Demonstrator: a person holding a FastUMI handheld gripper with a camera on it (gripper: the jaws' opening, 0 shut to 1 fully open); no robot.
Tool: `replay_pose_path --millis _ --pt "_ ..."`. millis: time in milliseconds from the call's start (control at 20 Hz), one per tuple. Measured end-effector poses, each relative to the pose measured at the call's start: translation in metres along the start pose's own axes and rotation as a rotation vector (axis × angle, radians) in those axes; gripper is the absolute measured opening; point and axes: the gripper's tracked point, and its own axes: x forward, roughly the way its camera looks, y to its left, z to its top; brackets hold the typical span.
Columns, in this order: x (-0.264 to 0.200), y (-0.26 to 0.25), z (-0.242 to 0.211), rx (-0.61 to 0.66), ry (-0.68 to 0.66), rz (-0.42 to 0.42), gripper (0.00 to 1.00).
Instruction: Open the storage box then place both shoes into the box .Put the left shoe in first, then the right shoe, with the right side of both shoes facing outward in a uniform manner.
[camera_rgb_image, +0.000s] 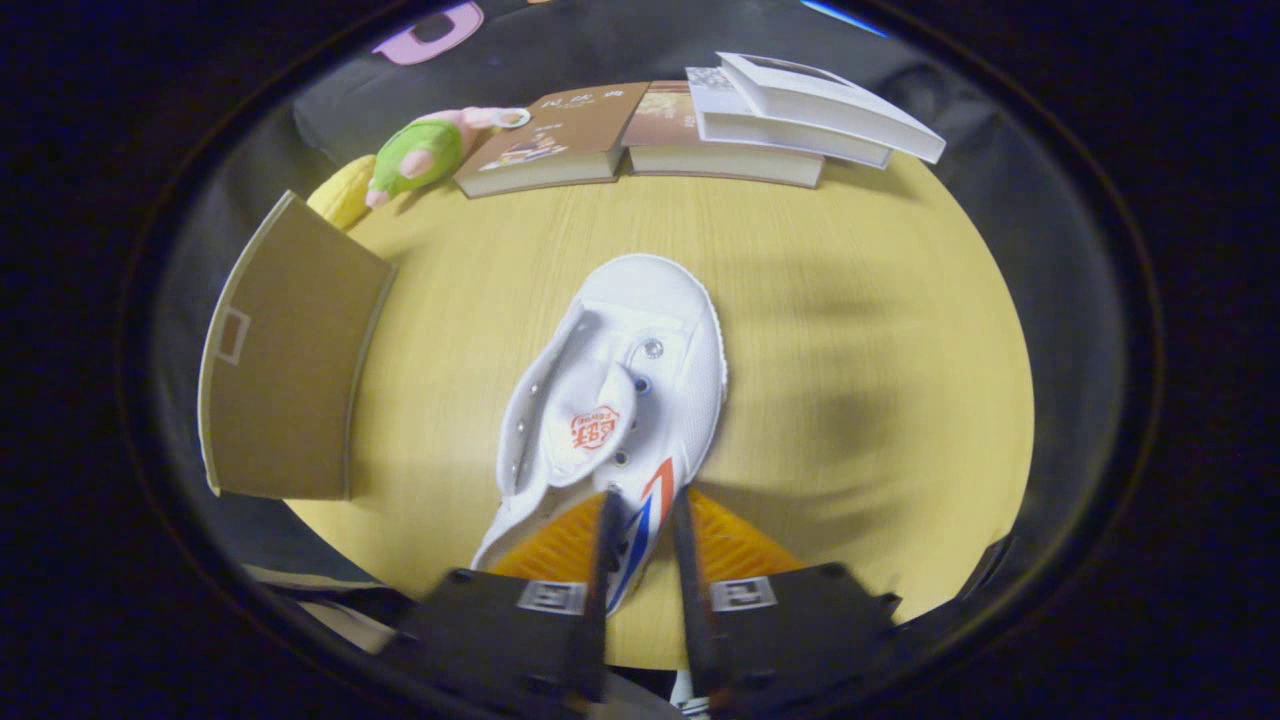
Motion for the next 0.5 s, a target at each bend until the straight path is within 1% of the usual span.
replay_pose_path --millis 50,200,350,500 --pt "-0.002 -0.001 0.001 0.055 -0.008 0.007 0.24" --pt "-0.006 -0.001 0.003 0.143 -0.025 0.042 0.04" --pt "-0.018 0.003 0.013 0.229 -0.065 0.082 0.03" --pt "-0.022 0.006 0.015 0.305 -0.074 0.138 0.03"
